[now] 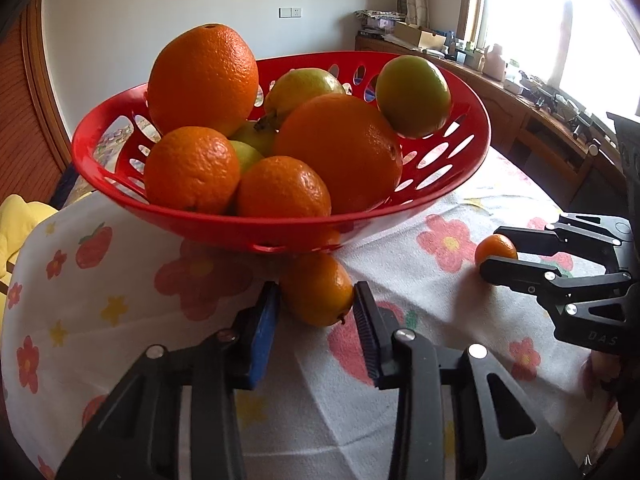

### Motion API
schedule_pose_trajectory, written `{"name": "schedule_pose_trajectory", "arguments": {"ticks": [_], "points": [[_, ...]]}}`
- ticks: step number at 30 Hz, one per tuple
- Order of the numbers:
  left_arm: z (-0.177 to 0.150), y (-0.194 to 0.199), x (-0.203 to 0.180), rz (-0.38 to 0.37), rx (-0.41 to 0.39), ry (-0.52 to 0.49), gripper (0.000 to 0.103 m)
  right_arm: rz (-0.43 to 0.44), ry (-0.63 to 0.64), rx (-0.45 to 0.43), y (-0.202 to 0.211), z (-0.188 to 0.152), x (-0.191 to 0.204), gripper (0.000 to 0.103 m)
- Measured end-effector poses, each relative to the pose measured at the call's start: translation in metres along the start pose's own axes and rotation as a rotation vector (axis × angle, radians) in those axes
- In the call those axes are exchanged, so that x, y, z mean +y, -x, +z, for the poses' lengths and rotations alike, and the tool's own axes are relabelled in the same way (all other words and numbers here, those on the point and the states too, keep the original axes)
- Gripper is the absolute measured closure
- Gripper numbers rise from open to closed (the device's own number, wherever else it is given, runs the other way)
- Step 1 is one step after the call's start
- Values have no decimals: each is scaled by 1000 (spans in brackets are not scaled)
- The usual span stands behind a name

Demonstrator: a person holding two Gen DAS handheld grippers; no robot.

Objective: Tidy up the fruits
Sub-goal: 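Grasp another mandarin with the left tool while the right tool holds its mandarin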

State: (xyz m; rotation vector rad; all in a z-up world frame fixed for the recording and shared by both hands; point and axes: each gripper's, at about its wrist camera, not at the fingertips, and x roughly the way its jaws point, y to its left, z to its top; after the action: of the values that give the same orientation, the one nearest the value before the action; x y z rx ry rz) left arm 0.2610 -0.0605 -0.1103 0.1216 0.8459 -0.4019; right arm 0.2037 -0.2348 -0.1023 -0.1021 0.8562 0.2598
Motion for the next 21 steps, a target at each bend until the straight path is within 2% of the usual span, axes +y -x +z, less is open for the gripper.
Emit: {"name": "schedule_pose_trajectory", "arguments": {"ticks": [3,9,21], "points": [[-4,4,-1,0,-2,-13,67,-2,2,0,0,0,0,69],[-13,31,-3,-8,-55,-17,67,-2,7,6,-1,0,1,69],[-13,76,-8,-28,-139,-29,67,-11,17,-2,3,0,-2,70]]}}
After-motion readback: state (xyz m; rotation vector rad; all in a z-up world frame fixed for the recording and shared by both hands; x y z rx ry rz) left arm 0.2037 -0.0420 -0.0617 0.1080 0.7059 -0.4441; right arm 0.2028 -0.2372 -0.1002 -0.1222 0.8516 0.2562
